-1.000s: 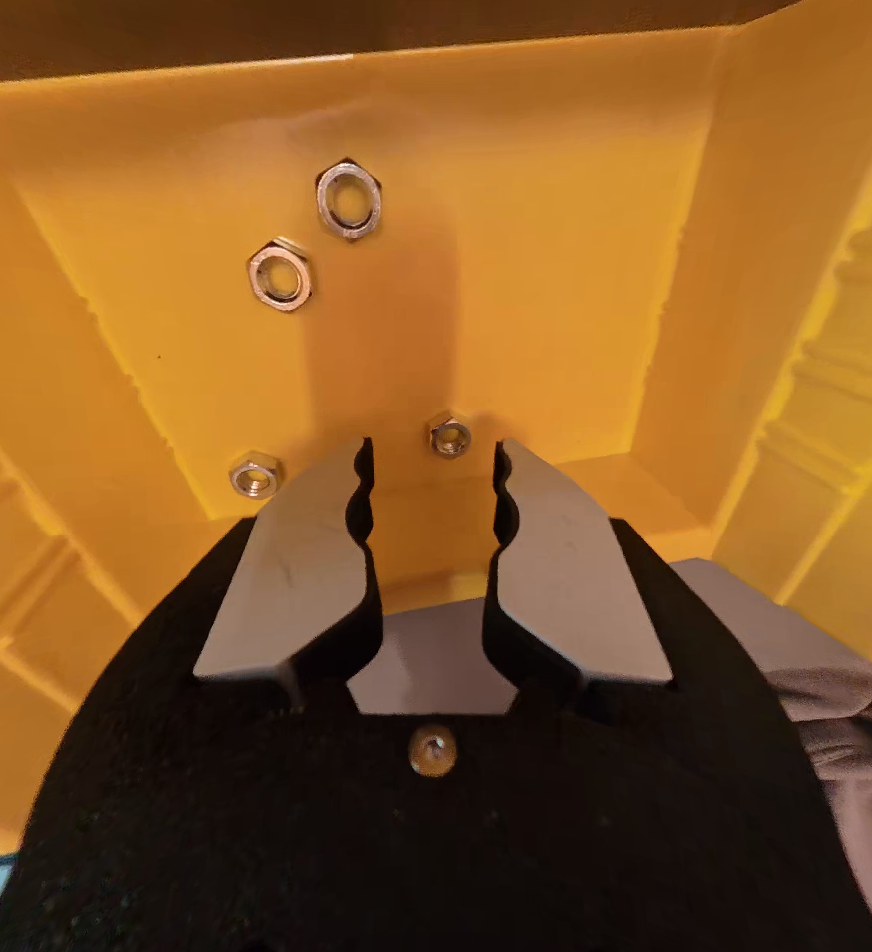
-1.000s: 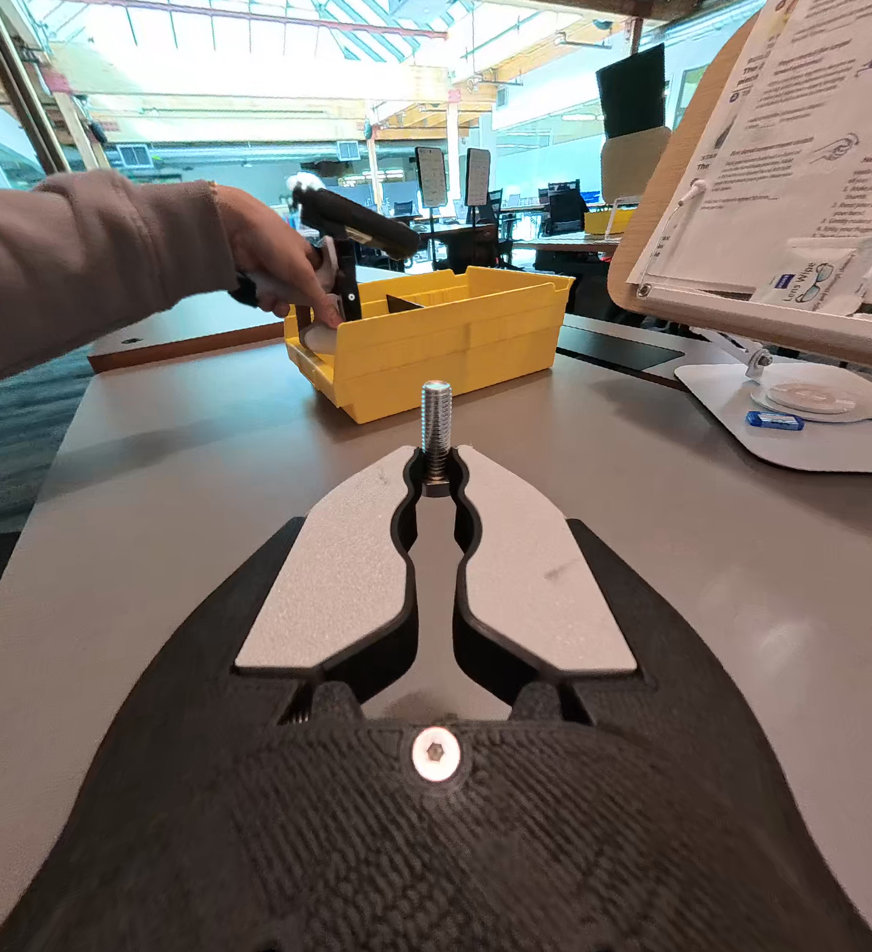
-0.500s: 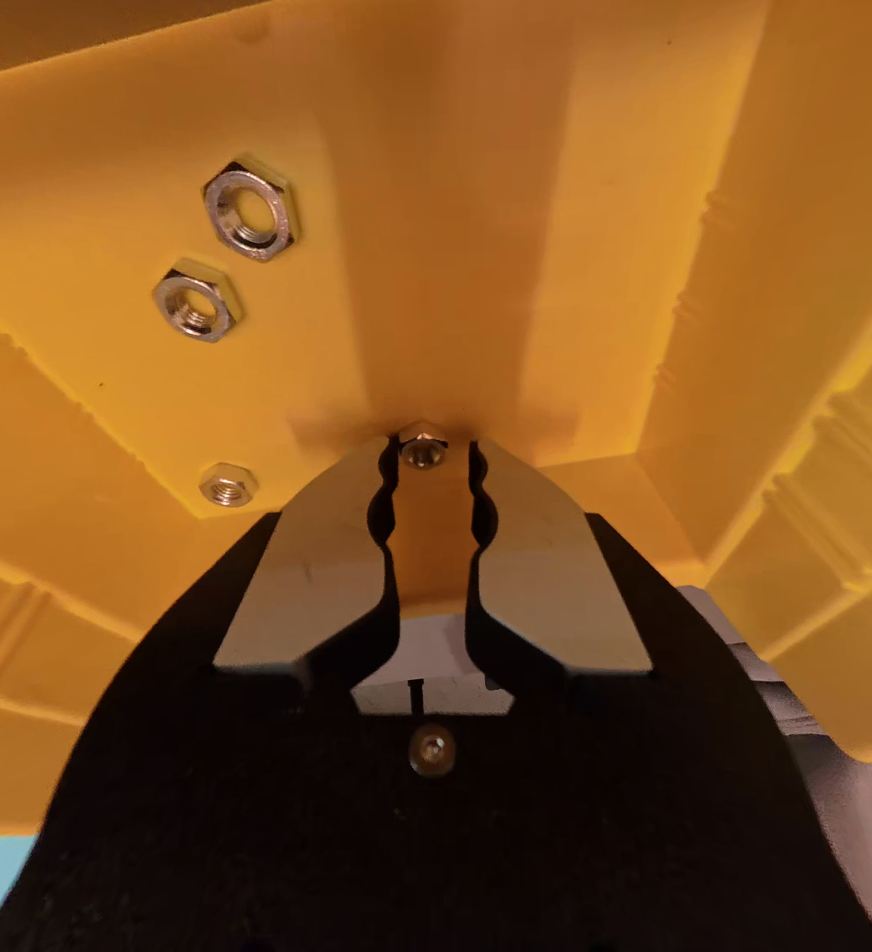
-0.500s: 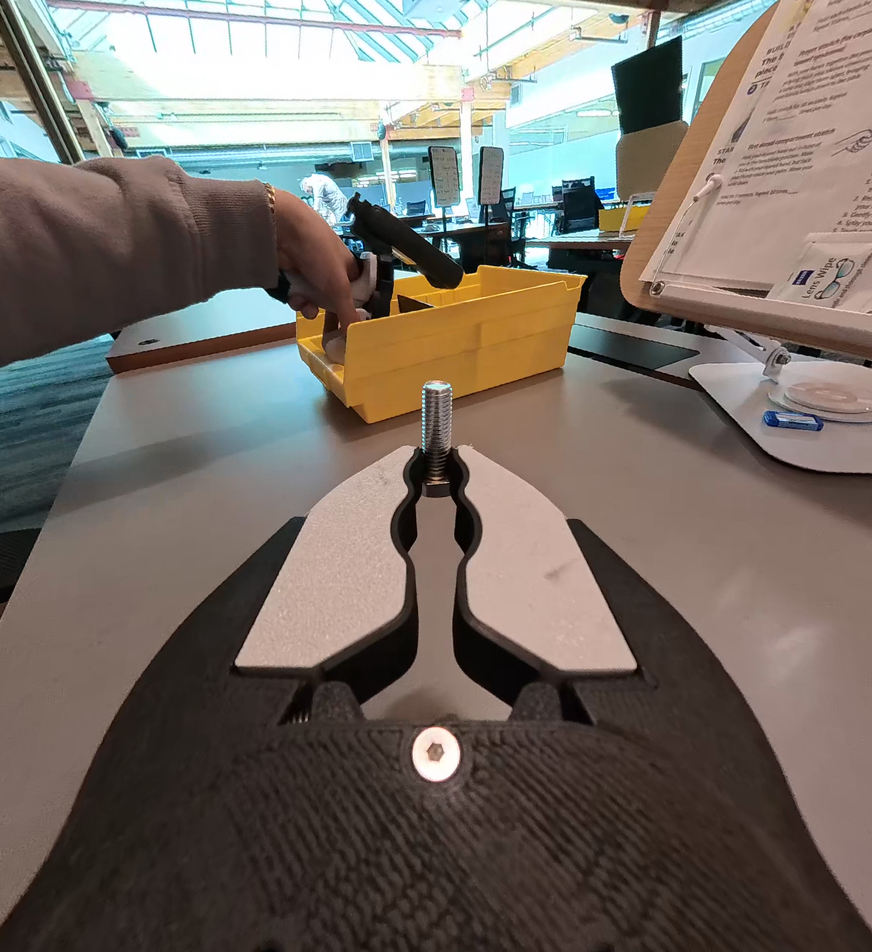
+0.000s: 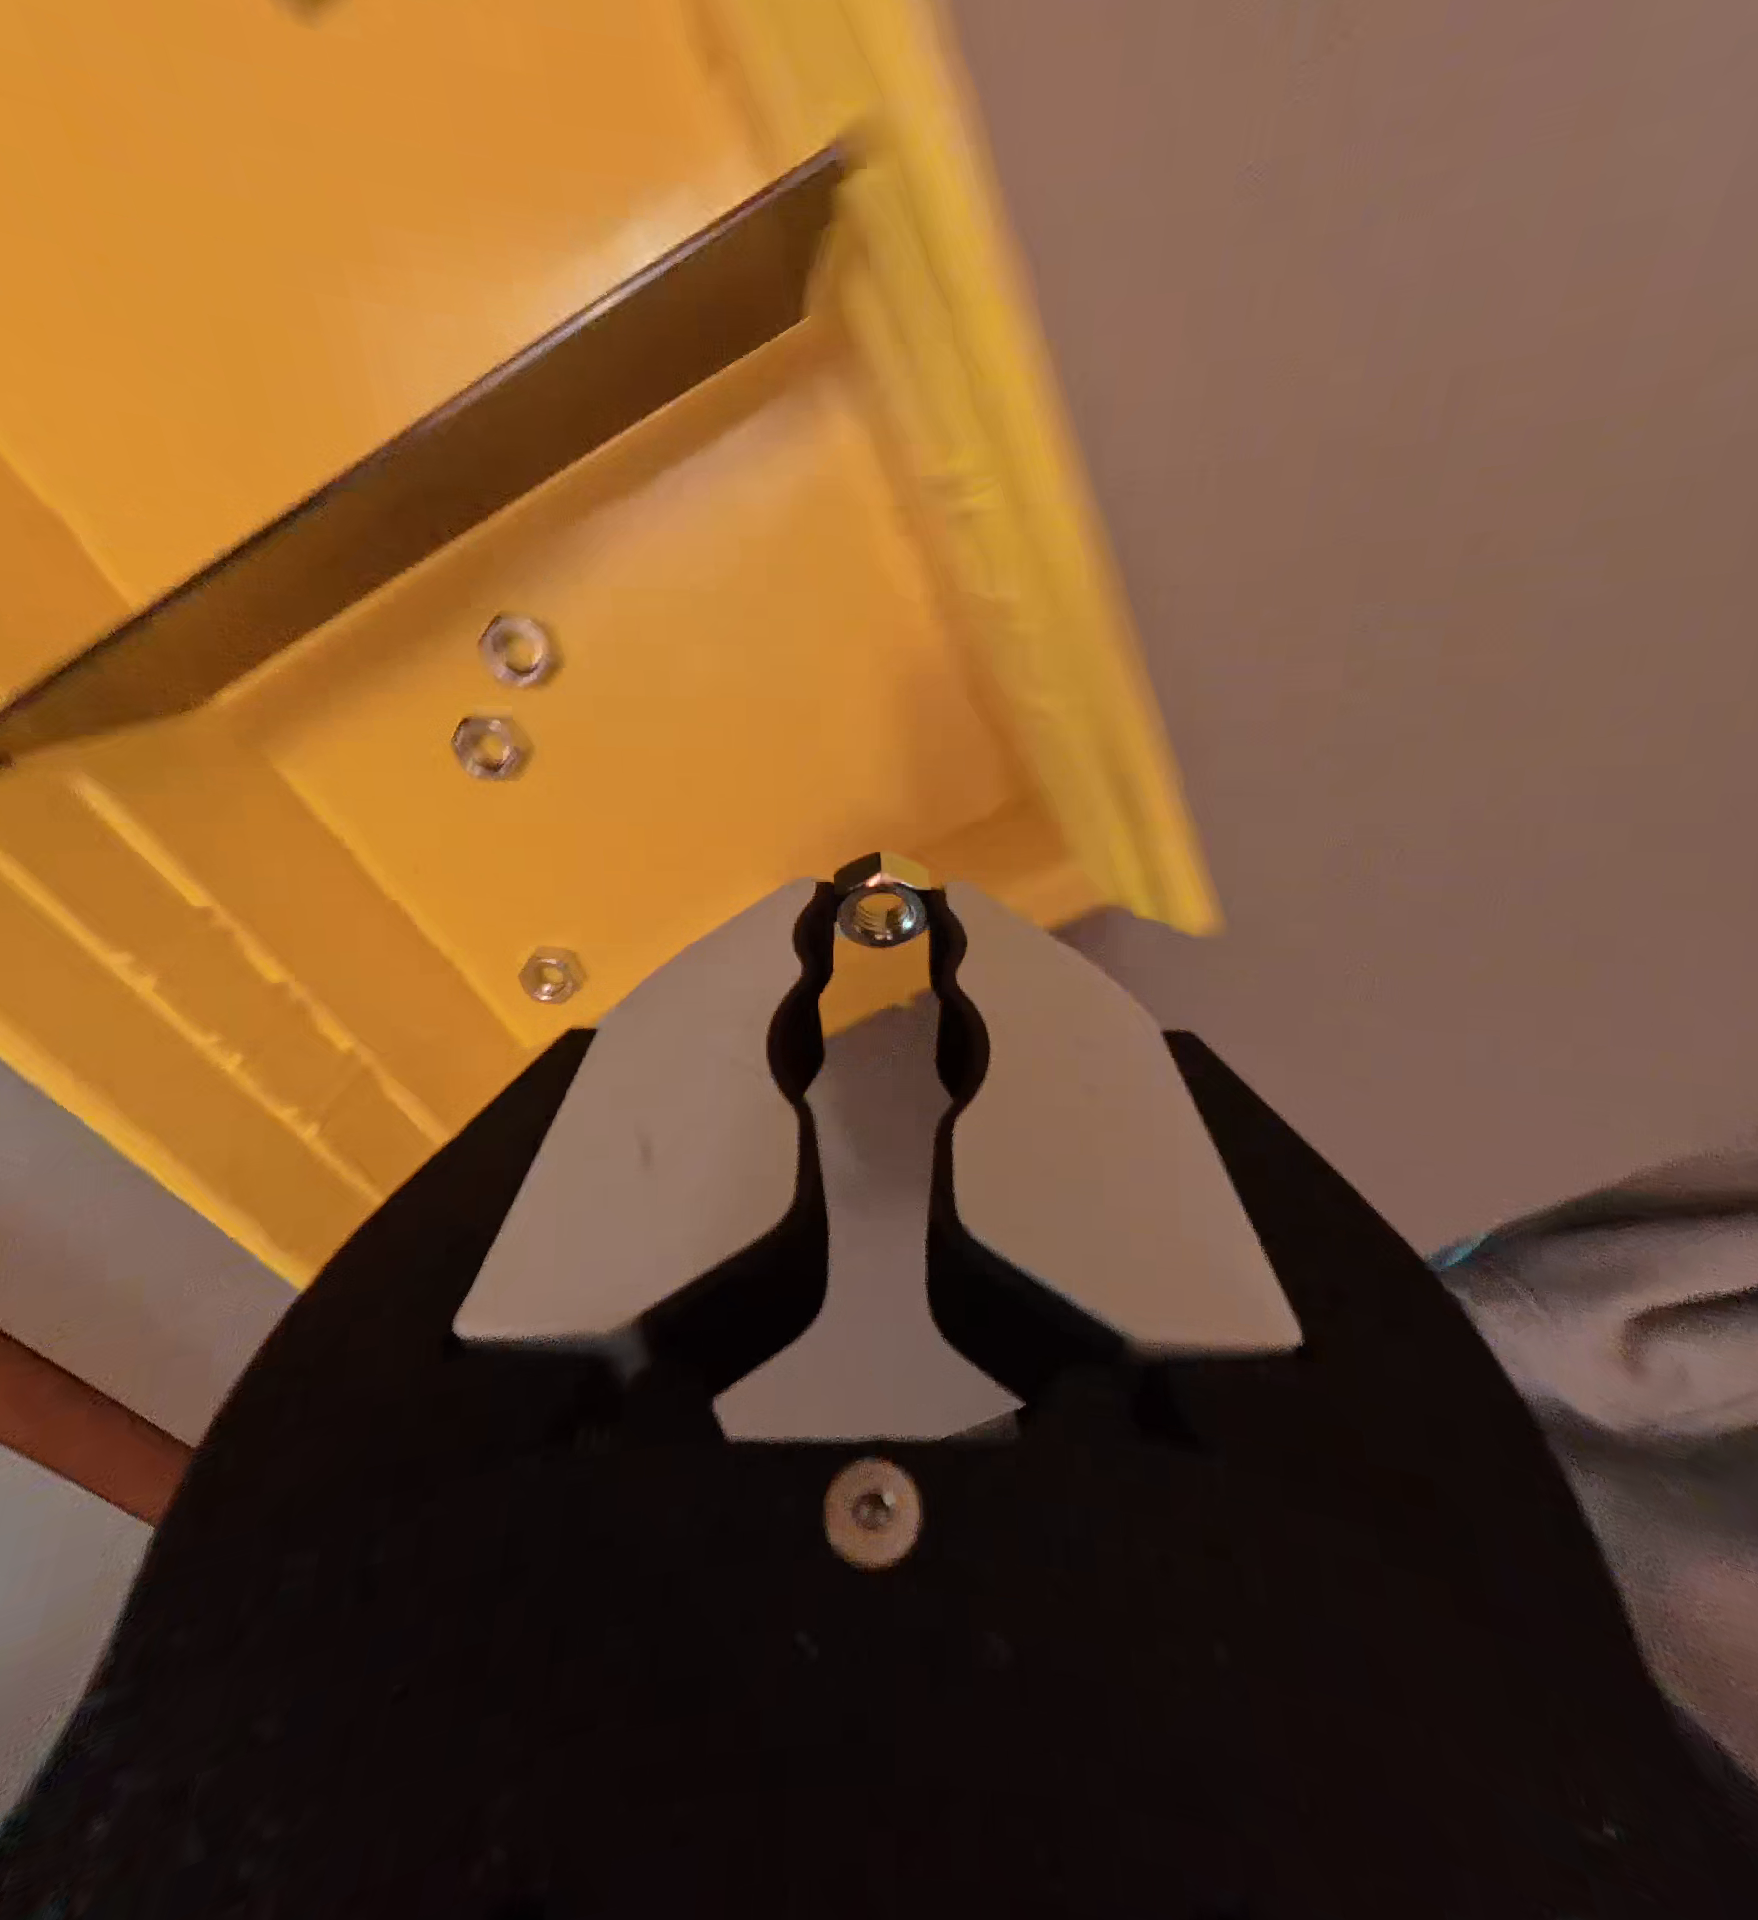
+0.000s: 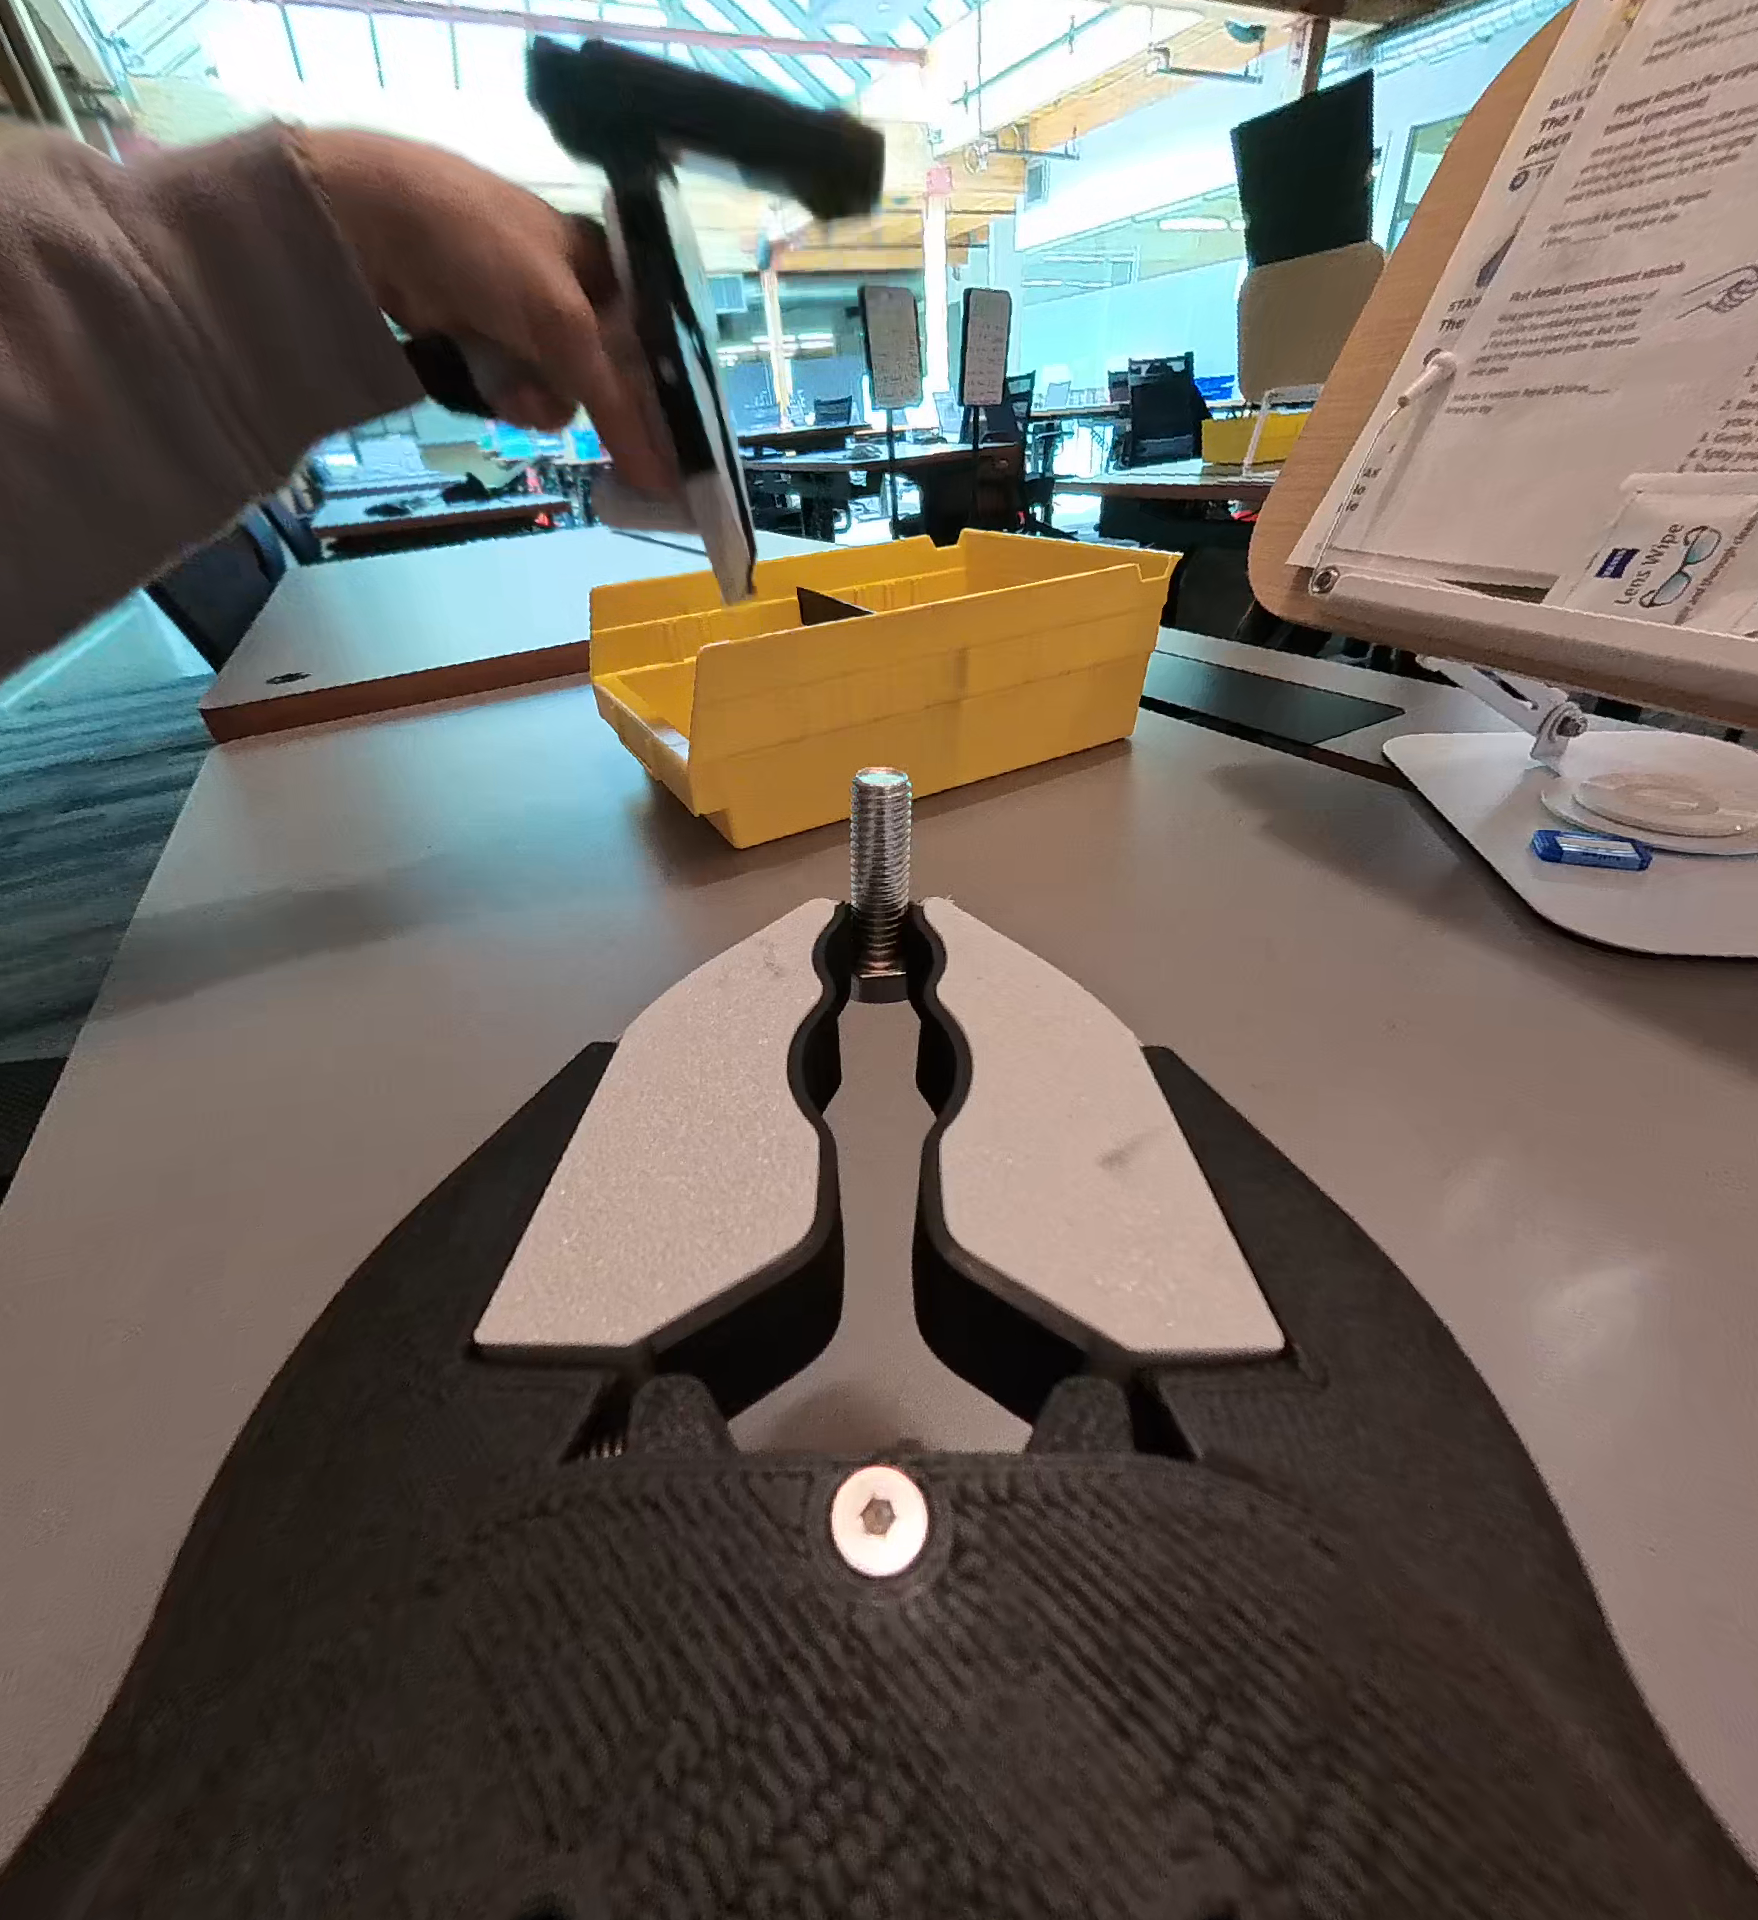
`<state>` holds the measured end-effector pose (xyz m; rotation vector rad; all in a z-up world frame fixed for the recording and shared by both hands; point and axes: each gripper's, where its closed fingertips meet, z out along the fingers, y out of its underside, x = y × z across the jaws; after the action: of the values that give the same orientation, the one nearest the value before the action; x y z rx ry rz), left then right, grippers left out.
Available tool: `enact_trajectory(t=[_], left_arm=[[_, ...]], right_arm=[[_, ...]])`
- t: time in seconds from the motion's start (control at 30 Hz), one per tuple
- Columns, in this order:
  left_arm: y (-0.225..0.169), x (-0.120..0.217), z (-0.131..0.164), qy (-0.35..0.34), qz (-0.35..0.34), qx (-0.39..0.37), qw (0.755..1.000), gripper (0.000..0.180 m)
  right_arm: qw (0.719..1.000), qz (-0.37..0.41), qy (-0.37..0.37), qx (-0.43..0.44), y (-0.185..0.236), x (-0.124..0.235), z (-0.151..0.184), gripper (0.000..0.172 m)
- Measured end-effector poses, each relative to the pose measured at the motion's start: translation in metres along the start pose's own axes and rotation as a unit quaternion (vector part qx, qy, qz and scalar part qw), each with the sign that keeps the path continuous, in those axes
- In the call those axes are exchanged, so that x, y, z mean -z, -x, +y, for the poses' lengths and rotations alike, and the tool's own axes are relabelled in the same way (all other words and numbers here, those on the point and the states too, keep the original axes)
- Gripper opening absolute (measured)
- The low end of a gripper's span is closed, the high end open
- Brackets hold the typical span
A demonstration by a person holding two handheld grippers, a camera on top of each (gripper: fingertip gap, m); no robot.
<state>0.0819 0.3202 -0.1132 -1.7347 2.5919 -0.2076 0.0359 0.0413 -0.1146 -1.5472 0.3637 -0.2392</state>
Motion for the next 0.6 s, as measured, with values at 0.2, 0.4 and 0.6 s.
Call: enact_trajectory(t=[0.2, 0.4, 0.6], left_arm=[[-0.151, 0.005, -0.008, -0.029, 0.084, -0.267, 0.96, 0.016], [-0.228, -0.09, -0.004, 0.016, 0.034, -0.431, 0.902, 0.016], [-0.259, -0.126, -0.004, 0.013, 0.052, -0.474, 0.879, 0.016]], right_arm=[[1.0, 0.007, -0.013, 0.01, -0.003, 0.002, -0.003, 0.009], [0.998, 0.038, -0.055, 0.018, -0.014, 0.017, -0.013, 0.009], [0.996, 0.061, -0.068, 0.024, -0.026, 0.029, -0.017, 0.009]])
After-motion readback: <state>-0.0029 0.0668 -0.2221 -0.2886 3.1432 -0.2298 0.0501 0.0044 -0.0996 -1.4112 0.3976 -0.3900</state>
